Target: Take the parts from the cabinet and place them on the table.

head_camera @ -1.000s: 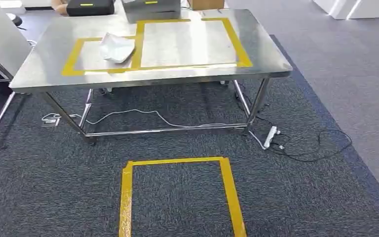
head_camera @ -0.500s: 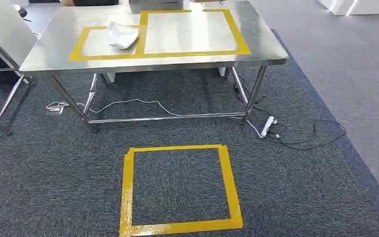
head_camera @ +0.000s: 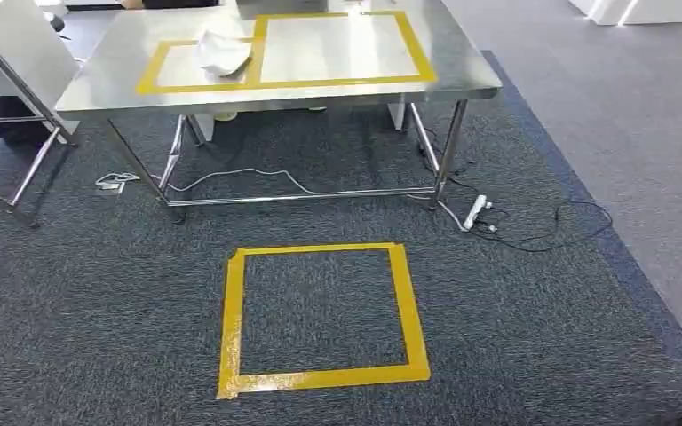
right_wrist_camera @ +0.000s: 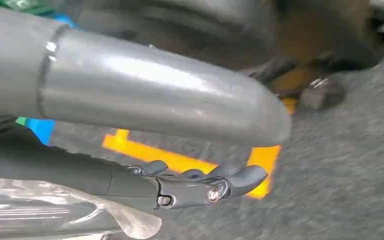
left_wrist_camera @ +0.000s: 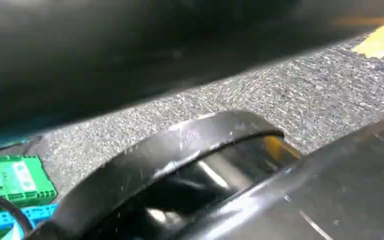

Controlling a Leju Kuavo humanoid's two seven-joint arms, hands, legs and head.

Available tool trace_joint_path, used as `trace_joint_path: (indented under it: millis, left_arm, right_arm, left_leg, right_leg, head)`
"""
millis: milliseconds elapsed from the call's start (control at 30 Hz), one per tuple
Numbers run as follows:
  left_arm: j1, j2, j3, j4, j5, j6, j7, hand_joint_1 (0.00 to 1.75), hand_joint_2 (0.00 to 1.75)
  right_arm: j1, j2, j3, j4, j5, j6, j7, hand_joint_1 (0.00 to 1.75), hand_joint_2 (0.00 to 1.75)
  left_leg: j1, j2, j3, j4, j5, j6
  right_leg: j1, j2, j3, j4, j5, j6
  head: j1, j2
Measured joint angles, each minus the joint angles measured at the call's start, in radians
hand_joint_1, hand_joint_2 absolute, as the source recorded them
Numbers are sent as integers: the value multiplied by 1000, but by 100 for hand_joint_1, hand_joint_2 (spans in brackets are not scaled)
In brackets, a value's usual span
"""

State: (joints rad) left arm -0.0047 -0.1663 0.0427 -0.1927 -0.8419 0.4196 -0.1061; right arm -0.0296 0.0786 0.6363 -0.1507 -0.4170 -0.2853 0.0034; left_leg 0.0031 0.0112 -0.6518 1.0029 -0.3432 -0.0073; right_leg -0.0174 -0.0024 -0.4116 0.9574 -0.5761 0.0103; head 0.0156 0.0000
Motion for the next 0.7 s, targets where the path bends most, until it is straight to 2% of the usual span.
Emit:
trace_joint_path:
  millis: [33,67,100,133,167,200,233,267,300,333,367,400,467,500,533,567,600,633,667,700]
  left_arm:
    - [0,0,0,0,1,5,4,0,0]
    - [2,-1,0,0,2,8,9,0,0]
    - [2,-1,0,0,2,10,17,0,0]
    - [2,-1,0,1,2,12,20,0,0]
    - [2,-2,0,0,2,13,20,0,0]
    - [2,-2,0,1,2,13,20,0,0]
    - [2,-2,0,1,2,13,20,0,0]
    - [3,-2,0,1,2,13,20,0,0]
    - [3,-2,0,1,3,13,20,0,0]
    - [3,-2,0,1,3,13,20,0,0]
    - [2,-2,0,1,3,14,20,0,0]
    - [1,-3,0,1,3,14,20,0,0]
    - [0,-5,0,1,2,14,21,0,0]
    - [1,-6,0,1,1,14,25,0,0]
    - [3,-10,0,1,1,14,26,0,0]
    - [3,-10,0,1,1,14,28,0,0]
    - [5,-13,0,1,0,14,31,0,0]
    - [6,-14,0,1,0,15,31,0,0]
    - [5,-14,0,1,0,15,32,0,0]
    - [4,-15,0,1,0,15,32,0,0]
  right_arm:
    - [1,0,0,0,0,0,0,0,0]
    - [2,0,0,0,-2,-2,0,0,0]
    - [2,0,0,0,-2,-3,0,0,0]
    - [2,0,0,0,-2,-3,-1,0,0]
    - [2,0,0,0,-2,-4,-1,0,0]
    - [3,0,0,0,-2,-5,-1,0,0]
    - [3,0,0,0,-2,-5,-1,0,0]
    - [4,0,0,0,-3,-5,-1,0,0]
    - [4,0,0,0,-3,-5,-1,0,0]
    - [3,0,0,0,-3,-5,-1,0,0]
    - [4,1,0,0,-3,-5,-1,0,0]
    - [4,1,0,0,-3,-5,-1,0,0]
    - [3,1,0,0,-3,-5,-1,0,0]
    - [3,1,0,0,-3,-5,-1,0,0]
    - [4,1,0,0,-5,-5,-1,0,0]
    - [5,1,0,0,-5,-5,-1,0,0]
    - [5,1,0,0,-5,-4,-1,0,0]
    - [6,1,0,0,-6,-5,-2,0,0]
    - [7,1,0,0,-6,-5,-2,0,0]
    - [9,1,0,0,-6,-5,-2,0,0]
  left_leg:
    - [4,-2,-6,18,-54,-6]
    - [4,-2,-16,63,-123,-9]
    - [4,-2,-27,130,-190,-14]
    - [4,-2,-38,215,-244,-17]
    - [4,-2,-44,282,-260,-18]
    - [4,-3,-41,327,-235,-16]
    - [3,-3,-24,326,-192,-12]
    - [3,-3,10,293,-152,-5]
    - [0,-3,62,224,-129,4]
    - [-5,-4,134,118,-135,17]
    - [-13,-4,202,18,-166,33]
    - [-12,-3,220,-27,-181,34]
    - [-17,-3,214,-41,-188,40]
    - [-11,-3,211,-59,-186,43]
    - [-7,-1,206,-61,-176,45]
    - [-13,-4,199,-58,-189,30]
    - [-13,-6,194,-53,-187,20]
    - [-15,-6,193,-53,-182,32]
    - [-17,-6,191,-53,-173,37]
    - [-19,-6,190,-52,-172,38]
  right_leg:
    - [1,-5,-12,2,10,-8]
    - [2,-6,-26,2,17,-17]
    - [4,-6,-41,2,30,-20]
    - [6,-8,-58,2,44,-22]
    - [8,-10,-74,3,56,-22]
    - [11,-11,-92,4,69,-22]
    - [15,-13,-107,5,81,-21]
    - [17,-14,-118,6,91,-21]
    - [20,-14,-125,8,101,-20]
    - [21,-13,-133,10,111,-19]
    - [26,-13,-140,13,117,-14]
    - [25,-16,-146,14,126,-7]
    - [22,-18,-158,15,140,4]
    - [26,-19,-164,17,145,10]
    - [24,-12,-181,28,131,15]
    - [25,-8,-183,27,92,14]
    - [24,-9,-184,28,56,-25]
    - [25,-6,-186,28,48,-44]
    - [23,-4,-186,26,57,-35]
    - [21,-3,-183,19,86,-19]
  head:
    - [-3,0]
    - [-4,0]
    - [-8,0]
    - [-13,0]
    - [-13,0]
    - [-14,0]
    - [-16,0]
    - [-16,0]
    - [-16,0]
    - [-16,0]
    - [-15,0]
    - [-14,0]
    - [-15,0]
    - [-14,0]
    - [-13,0]
    - [-9,0]
    - [-1,0]
    - [-1,0]
    - [0,0]
    - [-2,0]
